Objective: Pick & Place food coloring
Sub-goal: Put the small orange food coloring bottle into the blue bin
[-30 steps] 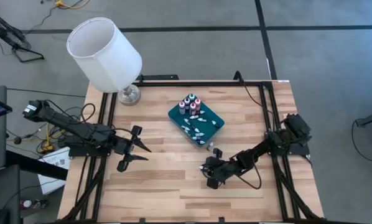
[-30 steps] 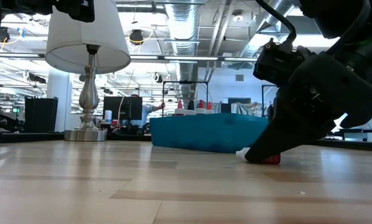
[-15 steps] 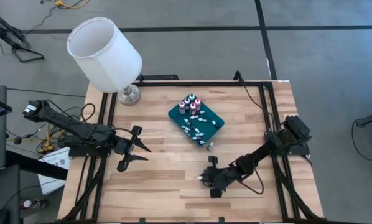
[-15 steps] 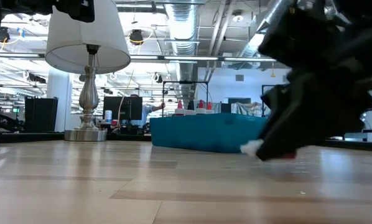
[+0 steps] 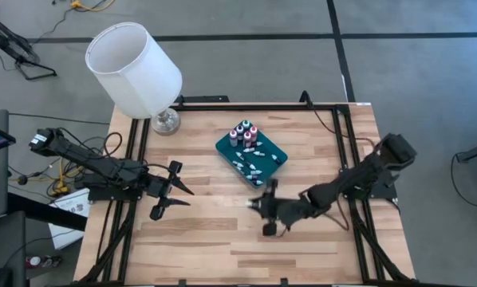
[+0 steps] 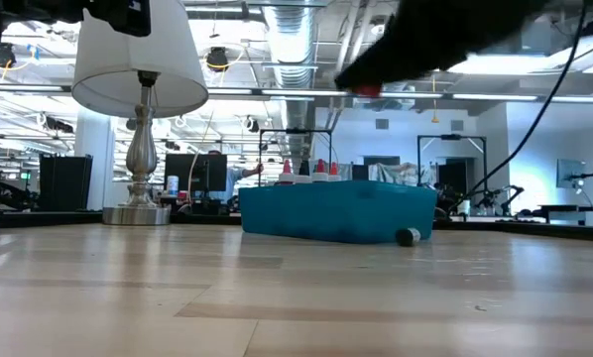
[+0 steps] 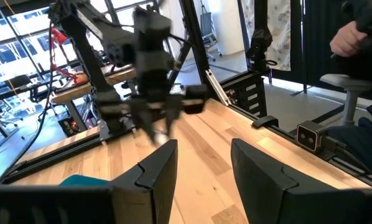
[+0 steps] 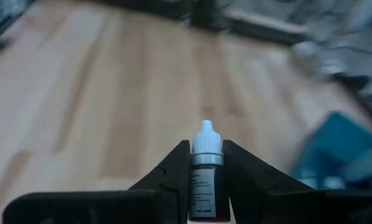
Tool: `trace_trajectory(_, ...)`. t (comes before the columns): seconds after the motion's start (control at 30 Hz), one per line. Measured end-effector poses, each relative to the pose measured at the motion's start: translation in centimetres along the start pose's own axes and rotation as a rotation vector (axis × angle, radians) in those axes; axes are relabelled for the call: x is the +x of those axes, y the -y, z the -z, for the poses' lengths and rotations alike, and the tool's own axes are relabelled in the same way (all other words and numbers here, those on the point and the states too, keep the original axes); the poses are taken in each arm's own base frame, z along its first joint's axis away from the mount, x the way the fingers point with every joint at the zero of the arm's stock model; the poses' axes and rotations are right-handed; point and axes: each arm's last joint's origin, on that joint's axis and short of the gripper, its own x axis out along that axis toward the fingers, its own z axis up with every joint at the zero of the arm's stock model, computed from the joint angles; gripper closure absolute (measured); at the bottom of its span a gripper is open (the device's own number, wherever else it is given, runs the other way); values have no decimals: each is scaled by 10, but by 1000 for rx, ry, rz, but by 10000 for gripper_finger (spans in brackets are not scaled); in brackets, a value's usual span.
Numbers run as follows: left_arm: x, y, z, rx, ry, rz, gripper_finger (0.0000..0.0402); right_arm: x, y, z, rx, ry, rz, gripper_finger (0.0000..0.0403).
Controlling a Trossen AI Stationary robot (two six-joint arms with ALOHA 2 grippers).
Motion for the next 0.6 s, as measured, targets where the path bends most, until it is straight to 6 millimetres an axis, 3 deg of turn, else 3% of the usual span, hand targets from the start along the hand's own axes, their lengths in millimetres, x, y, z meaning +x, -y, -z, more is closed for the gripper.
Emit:
trace_trajectory(0.13,0,0,0,-5,-4,1,256,-5,34,-9,42,-16,111,330)
trace_trajectory(0.27,0,0,1,-5,-7,-6,256,1,65,-6,99,-76,189,330)
trace_trajectory(0.6,0,-2,1,3,-24,-65,256,40,116,28,188,-262,300,324)
